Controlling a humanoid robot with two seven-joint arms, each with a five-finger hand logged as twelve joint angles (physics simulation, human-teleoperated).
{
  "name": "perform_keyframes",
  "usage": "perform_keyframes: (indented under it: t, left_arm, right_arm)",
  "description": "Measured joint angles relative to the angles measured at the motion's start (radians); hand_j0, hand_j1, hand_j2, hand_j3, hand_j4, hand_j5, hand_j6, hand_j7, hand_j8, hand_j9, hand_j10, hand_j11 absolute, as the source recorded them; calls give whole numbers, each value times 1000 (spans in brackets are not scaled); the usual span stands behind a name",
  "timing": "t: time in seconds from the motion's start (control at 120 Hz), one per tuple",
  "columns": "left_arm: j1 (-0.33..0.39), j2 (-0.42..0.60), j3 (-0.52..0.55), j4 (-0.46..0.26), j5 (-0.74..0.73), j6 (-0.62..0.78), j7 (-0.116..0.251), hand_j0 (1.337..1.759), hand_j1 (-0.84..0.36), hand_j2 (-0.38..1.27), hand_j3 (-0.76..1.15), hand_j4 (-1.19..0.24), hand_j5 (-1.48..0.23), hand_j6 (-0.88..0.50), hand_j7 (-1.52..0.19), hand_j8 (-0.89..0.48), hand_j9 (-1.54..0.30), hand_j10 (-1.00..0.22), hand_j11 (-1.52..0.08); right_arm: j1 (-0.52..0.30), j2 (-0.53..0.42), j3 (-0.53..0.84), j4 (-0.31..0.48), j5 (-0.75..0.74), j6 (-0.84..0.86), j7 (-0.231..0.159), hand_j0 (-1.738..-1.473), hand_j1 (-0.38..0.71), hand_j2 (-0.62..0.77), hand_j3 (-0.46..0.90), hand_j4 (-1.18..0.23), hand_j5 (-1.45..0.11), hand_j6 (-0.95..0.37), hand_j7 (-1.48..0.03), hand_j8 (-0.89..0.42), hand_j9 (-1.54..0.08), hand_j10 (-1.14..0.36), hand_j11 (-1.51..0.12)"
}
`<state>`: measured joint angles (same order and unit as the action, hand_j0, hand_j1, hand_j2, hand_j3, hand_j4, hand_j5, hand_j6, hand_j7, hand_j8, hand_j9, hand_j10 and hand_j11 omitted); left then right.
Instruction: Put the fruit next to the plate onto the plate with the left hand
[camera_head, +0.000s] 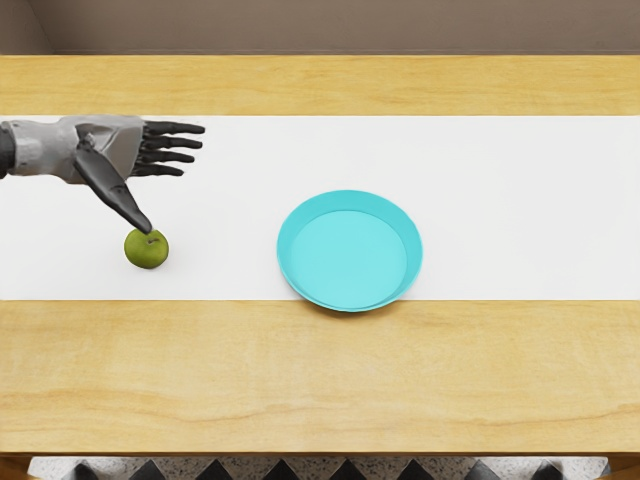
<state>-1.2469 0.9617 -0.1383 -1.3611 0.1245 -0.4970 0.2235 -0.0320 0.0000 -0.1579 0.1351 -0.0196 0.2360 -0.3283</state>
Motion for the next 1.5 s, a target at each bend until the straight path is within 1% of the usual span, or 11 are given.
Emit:
perform_keyframes:
  t: [0.208,0.375,0.517,0.575,0.642,0.742,0.842,1.067,1.158,1.283,1.5]
  left_arm:
    - [4,-13,2,27,33,-4,2,1658,336,3,0,-12,-15,-13,-15,-13,-15,-12,-15]
    - [0,-9,32,41,174,2,3,1658,336,3,0,-13,-15,-13,-15,-13,-15,-13,-15]
    - [-146,-9,160,42,245,6,13,1658,336,3,0,-14,-15,-15,-15,-14,-15,-14,-15]
    - [-304,-83,287,42,252,36,17,1658,336,3,0,-14,-15,-14,-15,-14,-15,-13,-15]
    - [-409,-167,456,42,241,97,19,1658,336,3,0,-14,-16,-14,-15,-14,-15,-13,-15]
    - [-502,-300,700,42,168,225,18,1658,334,3,0,-14,-17,-15,-16,-14,-16,-14,-16]
    - [-586,-390,885,42,71,311,15,1658,333,3,0,-15,-18,-16,-18,-15,-18,-15,-18]
    - [-603,-537,1084,37,-75,486,-13,1658,330,3,0,-17,-21,-17,-20,-17,-20,-16,-20]
    - [-608,-577,1110,35,-107,528,-22,1658,313,6,0,-31,-39,-31,-39,-31,-39,-31,-39]
    - [-615,-618,1123,21,-131,549,-25,1658,198,25,0,-127,-164,-127,-164,-127,-164,-127,-164]
    - [-721,-694,1167,-43,-190,496,-33,1658,150,33,0,-166,-215,-166,-215,-166,-215,-166,-215]
  right_arm:
    - [-1,0,1,-2,1,-2,-6,-1658,-349,0,0,0,0,0,0,0,0,0,0]
    - [-2,0,1,-3,1,-3,-7,-1658,-349,0,0,0,0,0,0,0,0,0,0]
    - [-2,0,1,-3,1,-3,-7,-1658,-349,0,0,0,0,0,0,0,0,0,0]
    - [-2,0,1,-3,1,-3,-8,-1658,-349,0,0,0,0,0,0,0,0,0,0]
    - [-2,0,1,-3,1,-3,-8,-1658,-349,0,0,0,0,0,0,0,0,0,0]
    - [-2,0,1,-3,1,-3,-8,-1658,-349,0,0,0,0,0,0,0,0,0,0]
    - [-2,0,1,-3,1,-3,-8,-1658,-349,0,0,0,0,0,0,0,0,0,0]
    - [-2,0,1,-3,1,-3,-8,-1658,-349,0,0,0,0,0,0,0,0,0,0]
    - [-2,0,1,-3,1,-3,-8,-1658,-349,0,0,0,0,0,0,0,0,0,0]
    - [-2,0,1,-3,1,-3,-8,-1658,-349,0,0,0,0,0,0,0,0,0,0]
    - [-2,0,1,-3,1,-3,-8,-1658,-349,0,0,0,0,0,0,0,0,0,0]
